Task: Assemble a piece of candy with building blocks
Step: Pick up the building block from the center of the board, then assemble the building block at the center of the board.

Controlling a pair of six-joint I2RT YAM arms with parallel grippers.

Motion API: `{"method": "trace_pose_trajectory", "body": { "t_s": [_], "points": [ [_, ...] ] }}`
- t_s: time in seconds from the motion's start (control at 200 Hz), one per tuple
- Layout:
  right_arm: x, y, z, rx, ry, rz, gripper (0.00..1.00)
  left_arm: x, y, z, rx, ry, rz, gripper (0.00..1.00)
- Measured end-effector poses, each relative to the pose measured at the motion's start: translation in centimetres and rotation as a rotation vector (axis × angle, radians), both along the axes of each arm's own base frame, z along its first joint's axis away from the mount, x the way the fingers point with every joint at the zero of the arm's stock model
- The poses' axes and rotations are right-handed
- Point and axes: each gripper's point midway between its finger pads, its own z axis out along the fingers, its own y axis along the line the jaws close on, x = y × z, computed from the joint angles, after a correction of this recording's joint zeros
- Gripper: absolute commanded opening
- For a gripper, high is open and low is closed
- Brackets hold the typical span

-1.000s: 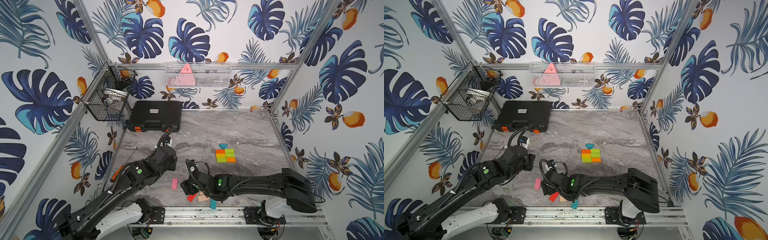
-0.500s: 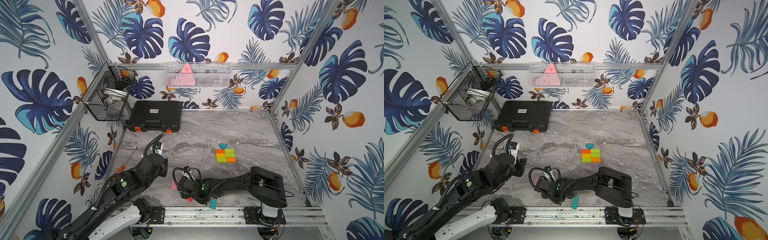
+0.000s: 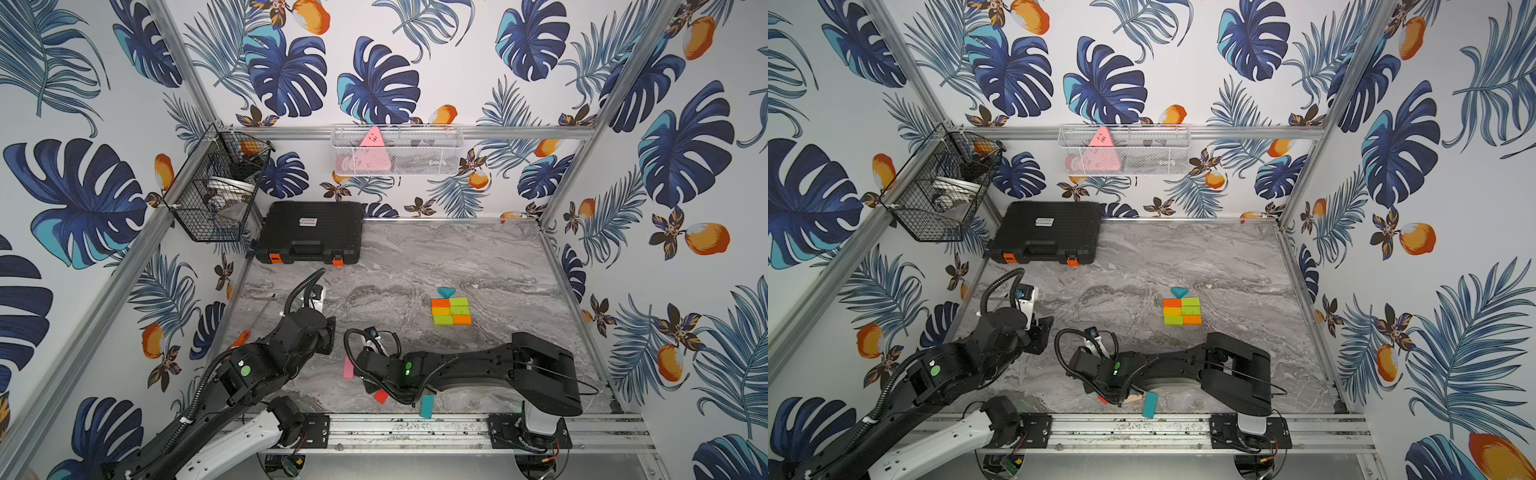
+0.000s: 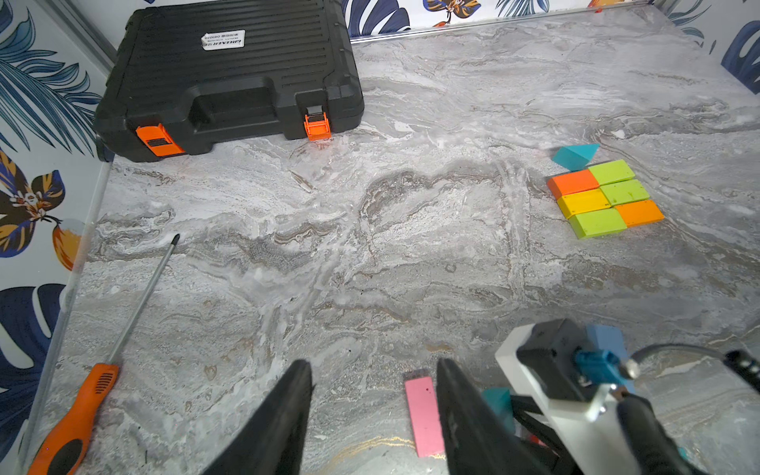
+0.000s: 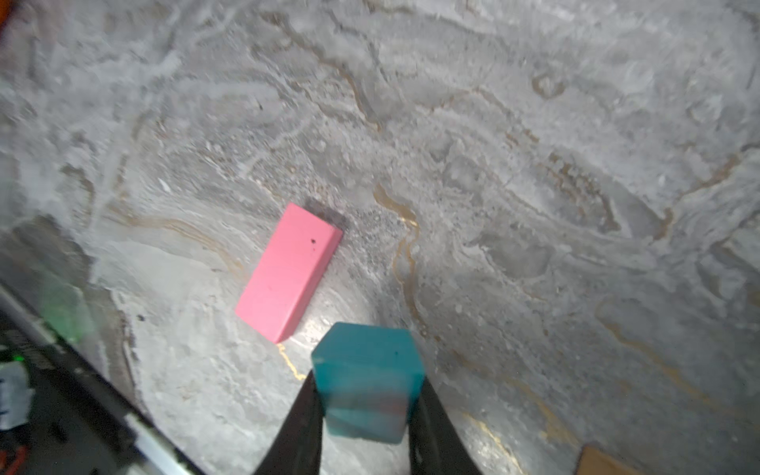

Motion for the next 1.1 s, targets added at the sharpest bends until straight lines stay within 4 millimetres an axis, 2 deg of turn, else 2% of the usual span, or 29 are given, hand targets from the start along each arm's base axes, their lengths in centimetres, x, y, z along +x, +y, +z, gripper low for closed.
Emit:
{"method": "trace_pose_trajectory", "body": {
  "t_s": [0.065,0.145,0.23,0.295,0.42,0.535,0.706,0.876,1.001,1.101],
  "points": [
    [1.2,-0.4,2.2,0.068,0.002,-0.018,0.25,0.0,0.0,0.0,0.000,0.000,0.000,0.54],
    [2.9,-2.4,5.1,0.167,-0.007,-0.056,0.25,0.0,0.0,0.0,-0.001,0.000,-0.001,0.54],
    [4.9,-6.4,7.2,0.288,-0.013,-0.139,0.25,-0.1,-0.1,-0.1,-0.003,0.003,-0.007,0.54],
    [6.1,-9.9,7.7,0.362,-0.019,-0.228,0.24,-0.1,-0.1,-0.2,-0.004,0.004,-0.009,0.55],
    [6.7,-16.3,6.4,0.455,0.009,-0.393,0.23,-0.1,-0.3,-0.3,-0.005,0.013,-0.018,0.55],
    [6.8,-19.7,4.8,0.500,0.035,-0.505,0.24,-0.1,-0.5,-0.5,-0.004,0.020,-0.024,0.55],
    [7.3,-22.2,3.2,0.534,0.077,-0.611,0.25,-0.1,-0.8,-0.6,-0.010,0.026,-0.034,0.55],
    [7.6,-24.2,-0.6,0.543,0.175,-0.721,0.26,-0.1,-0.9,-0.6,-0.012,0.026,-0.036,0.56],
    [7.4,-24.2,-2.5,0.562,0.247,-0.758,0.26,-0.1,-0.9,-0.7,-0.010,0.029,-0.038,0.56],
    [7.6,-23.8,-2.8,0.594,0.272,-0.763,0.26,-0.1,-0.9,-0.7,-0.010,0.031,-0.038,0.56]
  ]
}}
